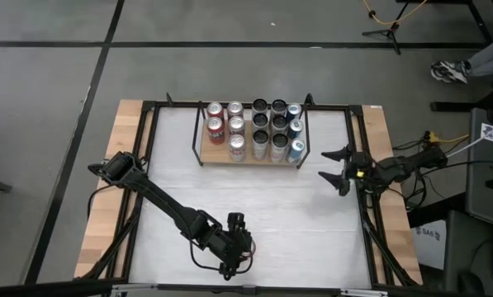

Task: Place canned beverage on shelf
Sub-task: Put the red soda can onto the shelf aligned with the other red soda cans

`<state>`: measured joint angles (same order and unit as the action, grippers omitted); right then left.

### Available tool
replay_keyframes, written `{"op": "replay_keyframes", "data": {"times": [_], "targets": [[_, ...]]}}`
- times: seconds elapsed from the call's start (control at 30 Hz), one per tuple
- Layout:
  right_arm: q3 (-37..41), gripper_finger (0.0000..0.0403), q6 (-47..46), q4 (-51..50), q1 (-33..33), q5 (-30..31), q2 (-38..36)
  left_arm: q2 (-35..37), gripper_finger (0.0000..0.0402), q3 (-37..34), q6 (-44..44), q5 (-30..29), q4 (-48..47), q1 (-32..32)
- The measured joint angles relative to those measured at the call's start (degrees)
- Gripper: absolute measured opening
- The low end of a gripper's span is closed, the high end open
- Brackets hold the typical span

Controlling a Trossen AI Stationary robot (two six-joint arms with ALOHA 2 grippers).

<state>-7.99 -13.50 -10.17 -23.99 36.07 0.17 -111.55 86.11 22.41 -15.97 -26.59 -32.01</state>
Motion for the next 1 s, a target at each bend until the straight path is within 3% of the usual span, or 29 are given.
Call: {"op": "replay_keyframes", "data": {"times": [0.17, 0.5, 0.67, 0.8, 1.0], "targets": [[2.37, 0.0379, -2.70, 0.00, 0.00, 0.60, -0.01, 0.00, 0.0327, 0.00, -0.02, -0.01, 0.02, 0.12], [3.38, 0.0379, -4.27, -0.41, 0.00, -6.75, 0.48, 0.00, 0.0327, 0.00, -0.04, -0.02, -0.21, 0.13], [1.24, 0.0379, -3.81, -11.35, 0.00, -15.40, 0.56, 0.00, 0.0327, 0.00, -0.04, -0.02, -0.39, 0.12], [0.68, 0.0379, -3.06, -13.16, -0.02, -27.32, 0.72, 0.00, 0.0327, 0.00, -0.04, -0.06, -0.68, 0.11], [1.44, 0.0379, -1.76, -8.84, -0.04, -28.70, 0.69, 0.00, 0.0327, 0.00, -0.04, -0.48, -0.83, 0.11]]}}
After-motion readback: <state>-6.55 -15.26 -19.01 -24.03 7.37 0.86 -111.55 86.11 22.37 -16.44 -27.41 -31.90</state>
